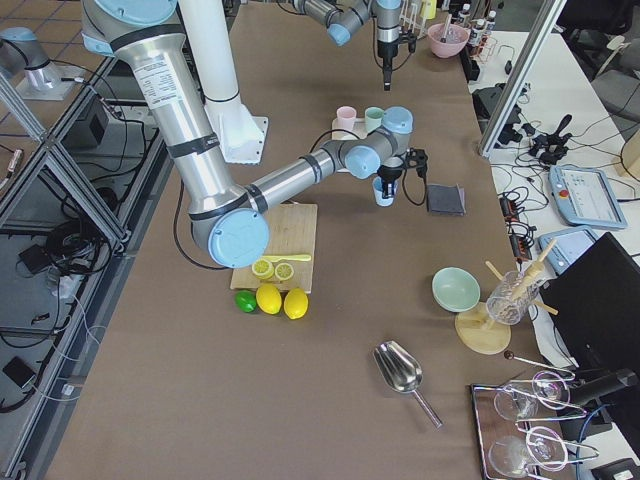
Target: Place all cups on tray
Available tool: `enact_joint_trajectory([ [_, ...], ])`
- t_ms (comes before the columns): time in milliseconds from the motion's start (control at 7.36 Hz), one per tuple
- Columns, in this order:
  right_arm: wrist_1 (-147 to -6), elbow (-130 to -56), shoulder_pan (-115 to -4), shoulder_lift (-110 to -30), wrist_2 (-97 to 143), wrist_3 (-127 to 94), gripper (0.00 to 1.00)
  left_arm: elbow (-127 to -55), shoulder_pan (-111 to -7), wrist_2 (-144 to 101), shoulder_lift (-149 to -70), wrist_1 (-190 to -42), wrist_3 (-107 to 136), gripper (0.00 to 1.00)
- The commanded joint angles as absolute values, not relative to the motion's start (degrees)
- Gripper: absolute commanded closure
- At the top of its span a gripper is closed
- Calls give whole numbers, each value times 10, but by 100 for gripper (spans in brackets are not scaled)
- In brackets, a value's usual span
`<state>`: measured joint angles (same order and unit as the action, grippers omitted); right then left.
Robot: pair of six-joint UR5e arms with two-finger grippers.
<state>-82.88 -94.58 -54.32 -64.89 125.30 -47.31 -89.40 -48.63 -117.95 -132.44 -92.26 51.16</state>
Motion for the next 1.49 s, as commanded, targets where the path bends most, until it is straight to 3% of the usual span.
enact_joint_trajectory([
  [0, -895, -960, -518, -586, 1248, -529, 100, -898, -540, -1207, -1285, -918, 413, 2],
  [408, -890, -889, -456, -505, 1189, -597, 100, -943, -590, -1216, -1215, -926, 304, 2],
  [815, -801, -830, -411, -485, 1159, -671, 100, -950, -617, -1211, -1201, -927, 275, 2],
  [1223, -799, -822, -393, -475, 1157, -686, 100, -954, -646, -1213, -1197, -938, 230, 2],
  [1359, -797, -817, -393, -474, 1157, -706, 2, -954, -649, -1214, -1194, -938, 231, 2],
])
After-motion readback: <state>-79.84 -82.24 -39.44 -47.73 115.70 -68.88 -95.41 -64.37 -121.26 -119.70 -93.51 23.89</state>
